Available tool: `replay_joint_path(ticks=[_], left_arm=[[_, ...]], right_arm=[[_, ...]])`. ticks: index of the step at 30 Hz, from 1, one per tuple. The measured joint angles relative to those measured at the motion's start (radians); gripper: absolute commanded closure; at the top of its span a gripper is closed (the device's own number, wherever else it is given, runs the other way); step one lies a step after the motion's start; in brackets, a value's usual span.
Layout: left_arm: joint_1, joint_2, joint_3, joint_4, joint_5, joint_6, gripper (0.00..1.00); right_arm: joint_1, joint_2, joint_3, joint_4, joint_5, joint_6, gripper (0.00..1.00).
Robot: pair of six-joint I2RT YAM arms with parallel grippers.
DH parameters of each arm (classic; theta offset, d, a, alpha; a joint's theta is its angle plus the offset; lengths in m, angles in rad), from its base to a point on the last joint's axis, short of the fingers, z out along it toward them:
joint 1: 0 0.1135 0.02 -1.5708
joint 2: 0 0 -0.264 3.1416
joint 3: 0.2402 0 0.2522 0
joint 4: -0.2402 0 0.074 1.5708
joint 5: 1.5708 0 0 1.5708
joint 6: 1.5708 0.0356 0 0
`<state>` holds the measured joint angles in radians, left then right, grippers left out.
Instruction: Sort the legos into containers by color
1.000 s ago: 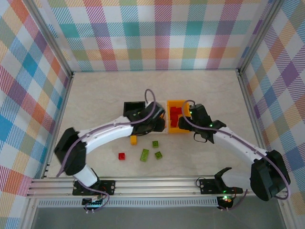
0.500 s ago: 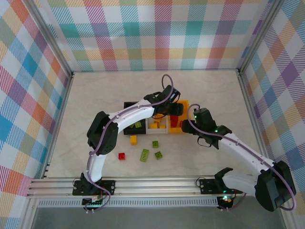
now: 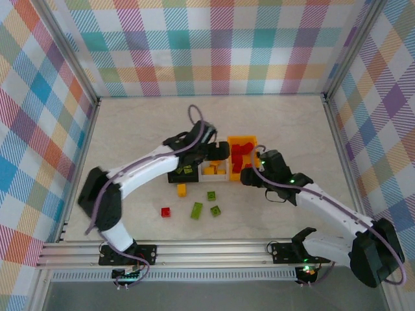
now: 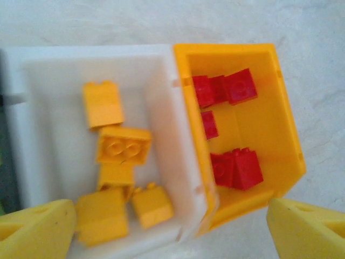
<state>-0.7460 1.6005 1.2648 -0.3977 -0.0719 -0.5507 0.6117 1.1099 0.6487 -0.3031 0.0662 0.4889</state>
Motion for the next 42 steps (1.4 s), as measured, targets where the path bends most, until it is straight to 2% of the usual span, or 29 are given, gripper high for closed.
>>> replay_joint_path(ticks=[2, 9, 13, 19, 28, 30, 36, 42], left_arm=[[0.008, -0.129, -0.109, 0.007, -0.013, -0.019, 0.0], [0.009, -0.519, -0.367, -0.033, -0.061, -0.077, 0.0], [0.009, -0.651, -0.446, -0.062, -0.074, -0.107, 0.0], [0.009, -0.741, -0.536, -0.113, -0.097, -0.142, 0.0], [0.009, -0.771, -0.545, -0.153, -0.133, -0.143, 0.0], [0.009, -0.777, -0.546, -0.155, -0.141, -0.143, 0.0], [0.009, -0.813, -0.562, -0.179, -0.174, -0.143, 0.0], [0.009, -0.863, -0.63, -0.2, -0.185, -0.173, 0.0]], right_arm=[[0.072, 0.056, 0.0, 0.019, -0.03, -0.002, 0.29], [0.364, 0.307, 0.041, 0.031, -0.056, -0.007, 0.22], [0.45, 0.393, 0.095, 0.027, -0.024, -0.007, 0.25], [0.486, 0.472, 0.174, -0.005, 0.05, -0.006, 0.32], [0.514, 0.524, 0.212, -0.053, 0.116, -0.008, 0.6], [0.516, 0.522, 0.212, -0.055, 0.117, -0.011, 0.64], [0.483, 0.478, 0.272, -0.072, 0.088, -0.063, 0.67], [0.383, 0.531, 0.568, -0.077, 0.034, -0.143, 0.67]])
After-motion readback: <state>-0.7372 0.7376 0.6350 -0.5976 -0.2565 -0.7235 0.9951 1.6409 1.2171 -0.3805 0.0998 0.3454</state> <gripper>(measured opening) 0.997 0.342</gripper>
